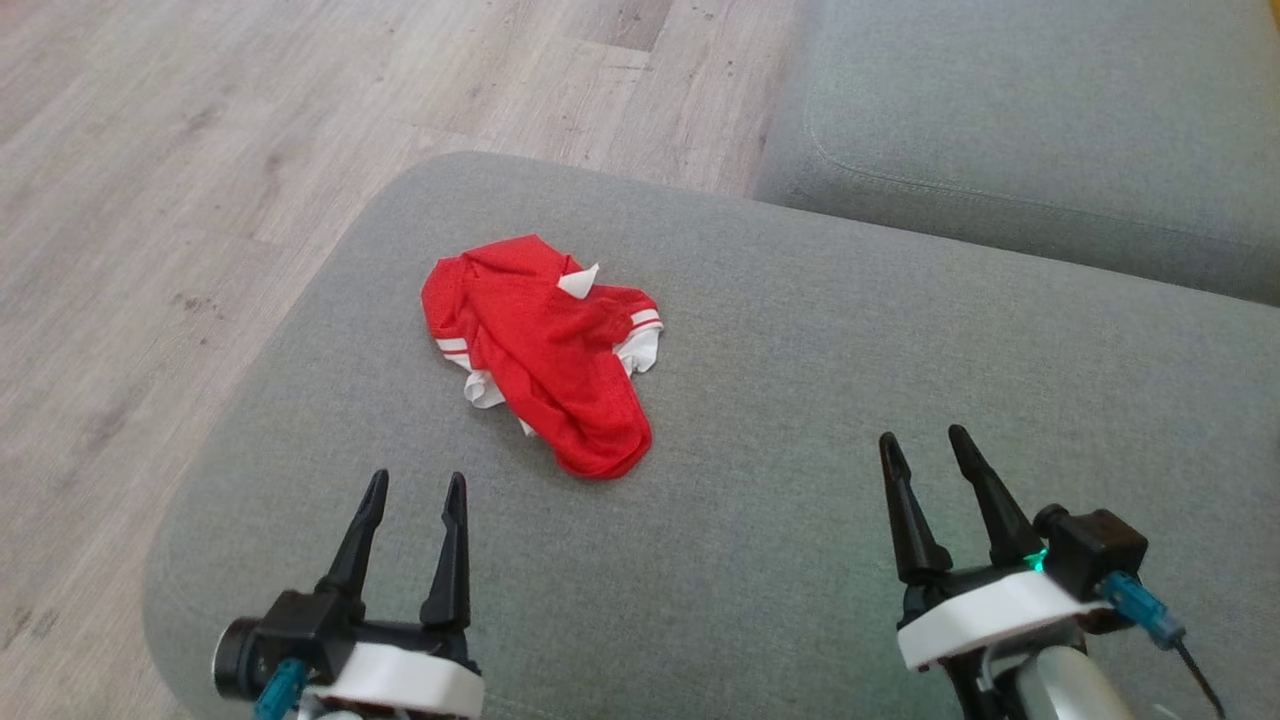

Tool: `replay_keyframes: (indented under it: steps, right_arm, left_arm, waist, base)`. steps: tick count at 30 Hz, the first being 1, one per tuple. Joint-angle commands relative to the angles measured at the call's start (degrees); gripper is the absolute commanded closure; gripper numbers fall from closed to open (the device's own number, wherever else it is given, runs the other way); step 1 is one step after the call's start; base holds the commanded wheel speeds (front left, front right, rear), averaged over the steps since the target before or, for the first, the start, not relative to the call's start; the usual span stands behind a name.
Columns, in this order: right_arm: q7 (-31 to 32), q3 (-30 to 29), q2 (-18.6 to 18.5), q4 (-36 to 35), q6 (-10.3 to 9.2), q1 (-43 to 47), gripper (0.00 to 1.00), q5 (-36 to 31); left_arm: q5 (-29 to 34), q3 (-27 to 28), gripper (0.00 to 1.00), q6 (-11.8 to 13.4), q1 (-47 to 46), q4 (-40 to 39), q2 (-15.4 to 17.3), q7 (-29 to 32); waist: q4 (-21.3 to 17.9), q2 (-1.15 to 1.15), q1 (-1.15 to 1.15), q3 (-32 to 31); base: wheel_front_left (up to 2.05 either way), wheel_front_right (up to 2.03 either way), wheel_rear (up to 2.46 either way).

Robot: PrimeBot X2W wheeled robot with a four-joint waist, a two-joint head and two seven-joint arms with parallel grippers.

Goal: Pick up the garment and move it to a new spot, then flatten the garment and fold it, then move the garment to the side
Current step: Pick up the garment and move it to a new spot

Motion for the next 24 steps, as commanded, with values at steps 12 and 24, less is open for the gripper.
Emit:
replay_keyframes:
  steps: [12,24]
  right_arm:
    - [-0.62,0.51,-0.23,-1.44,-0.05,-2.83,0.0,-0.92]
    - [-0.62,-1.13,-0.23,-2.45,-0.05,-8.02,0.0,-4.01]
  left_arm:
    - [2.55,-1.43,0.0,-1.88,-9.43,3.8,1.54,0.9]
    - [2.04,-6.8,0.0,-2.87,-35.48,23.36,7.59,12.46]
  waist:
    - [-4.27,0.0,0.0,6.34]
    - [-10.81,0.0,0.0,18.95]
  base:
    - [0.0,0.0,0.0]
    - [0.0,0.0,0.0]
